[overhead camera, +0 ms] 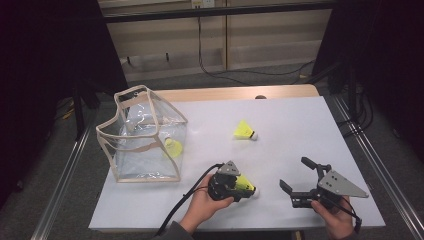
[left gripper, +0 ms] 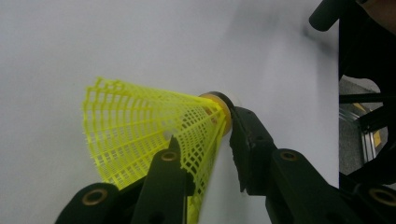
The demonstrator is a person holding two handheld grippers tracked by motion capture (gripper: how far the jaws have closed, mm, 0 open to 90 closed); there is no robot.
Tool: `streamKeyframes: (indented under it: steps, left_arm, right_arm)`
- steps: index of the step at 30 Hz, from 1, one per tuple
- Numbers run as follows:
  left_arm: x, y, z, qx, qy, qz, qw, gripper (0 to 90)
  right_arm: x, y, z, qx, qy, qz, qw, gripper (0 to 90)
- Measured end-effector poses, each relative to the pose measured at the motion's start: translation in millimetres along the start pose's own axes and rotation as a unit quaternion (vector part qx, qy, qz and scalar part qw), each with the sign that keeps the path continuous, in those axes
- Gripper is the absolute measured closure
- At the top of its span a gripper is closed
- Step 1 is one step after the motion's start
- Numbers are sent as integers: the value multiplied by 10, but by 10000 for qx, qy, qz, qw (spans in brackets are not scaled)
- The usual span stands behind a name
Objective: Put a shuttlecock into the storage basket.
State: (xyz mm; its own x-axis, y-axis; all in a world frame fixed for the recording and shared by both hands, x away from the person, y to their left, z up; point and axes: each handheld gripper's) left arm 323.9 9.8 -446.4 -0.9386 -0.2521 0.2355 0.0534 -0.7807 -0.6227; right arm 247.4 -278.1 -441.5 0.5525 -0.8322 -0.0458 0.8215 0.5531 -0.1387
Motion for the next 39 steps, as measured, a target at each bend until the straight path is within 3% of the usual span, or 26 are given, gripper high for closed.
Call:
streamKeyframes:
  steps: [15, 19, 27, 39]
  left_arm:
    - [17, -20, -11, -43, 52, -19, 10000, 772]
    - [16, -34, -15, -99, 29, 1, 9999, 783]
    - [6, 7, -17, -51, -78, -155, 9998, 808]
    - [-3, -14, -10, 12, -128, -148, 9998, 825]
  right_arm:
    - [-5, 46, 7, 0, -18, 28, 10000, 11]
    - [-12, 78, 5, -10, 9, 67, 10000, 11]
    - [4, 108, -3, -33, -14, 81, 10000, 11]
    - [19, 110, -6, -26, -8, 63, 10000, 11]
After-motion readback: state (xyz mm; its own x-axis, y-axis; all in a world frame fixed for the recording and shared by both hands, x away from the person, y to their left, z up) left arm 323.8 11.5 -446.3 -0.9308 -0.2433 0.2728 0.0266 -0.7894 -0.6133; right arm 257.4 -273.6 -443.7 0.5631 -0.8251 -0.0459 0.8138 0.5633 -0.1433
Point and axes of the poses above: each handheld gripper's, and its own axes: y roughly forward along the jaws, z roughly out of its top, x roughly to its right, and after that the axes turned 5 degrees about y, right-handed
